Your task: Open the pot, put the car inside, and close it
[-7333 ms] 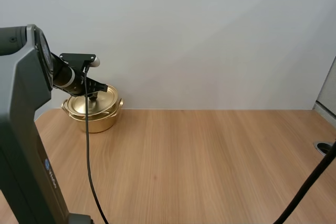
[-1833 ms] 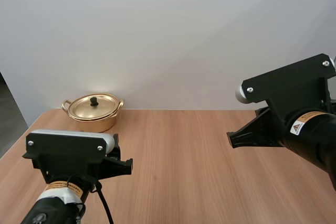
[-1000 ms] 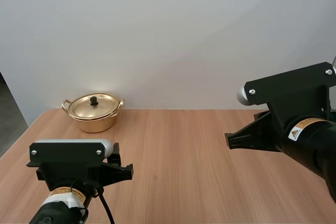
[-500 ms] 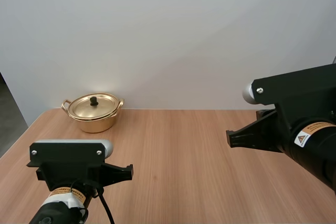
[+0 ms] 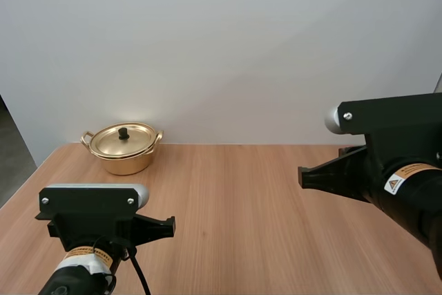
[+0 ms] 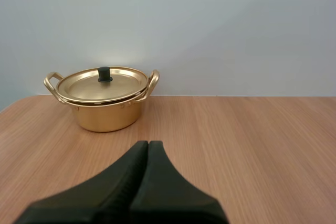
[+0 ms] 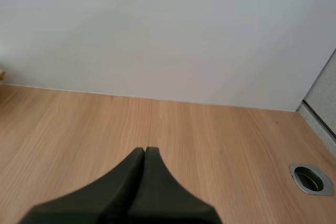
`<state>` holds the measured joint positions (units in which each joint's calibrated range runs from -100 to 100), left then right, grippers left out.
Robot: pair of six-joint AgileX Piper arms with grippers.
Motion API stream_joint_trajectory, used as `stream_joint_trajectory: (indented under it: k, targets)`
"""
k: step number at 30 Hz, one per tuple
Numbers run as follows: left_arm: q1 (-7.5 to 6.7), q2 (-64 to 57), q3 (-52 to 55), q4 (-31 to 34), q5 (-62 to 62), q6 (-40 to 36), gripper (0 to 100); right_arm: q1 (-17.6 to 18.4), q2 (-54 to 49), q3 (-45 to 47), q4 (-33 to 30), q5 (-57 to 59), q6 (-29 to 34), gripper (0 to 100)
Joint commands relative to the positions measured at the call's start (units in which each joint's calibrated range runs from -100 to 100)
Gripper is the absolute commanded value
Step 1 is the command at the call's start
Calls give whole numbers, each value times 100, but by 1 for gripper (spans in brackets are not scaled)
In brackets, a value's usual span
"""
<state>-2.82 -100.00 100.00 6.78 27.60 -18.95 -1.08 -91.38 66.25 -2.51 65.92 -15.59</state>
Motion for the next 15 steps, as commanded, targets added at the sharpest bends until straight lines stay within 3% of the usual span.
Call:
stream_joint_trajectory:
  k: [1, 7, 15]
  targets:
    - [4, 0, 0, -5, -1, -3, 0, 13, 4, 279, 18, -550, -4, 0]
    - [4, 0, 0, -5, -1, -3, 0, 12, 4, 1484, -45, -2648, -48, 0]
    - [4, 0, 0, -5, -1, -3, 0, 40, 4, 2486, -34, -3121, -48, 0]
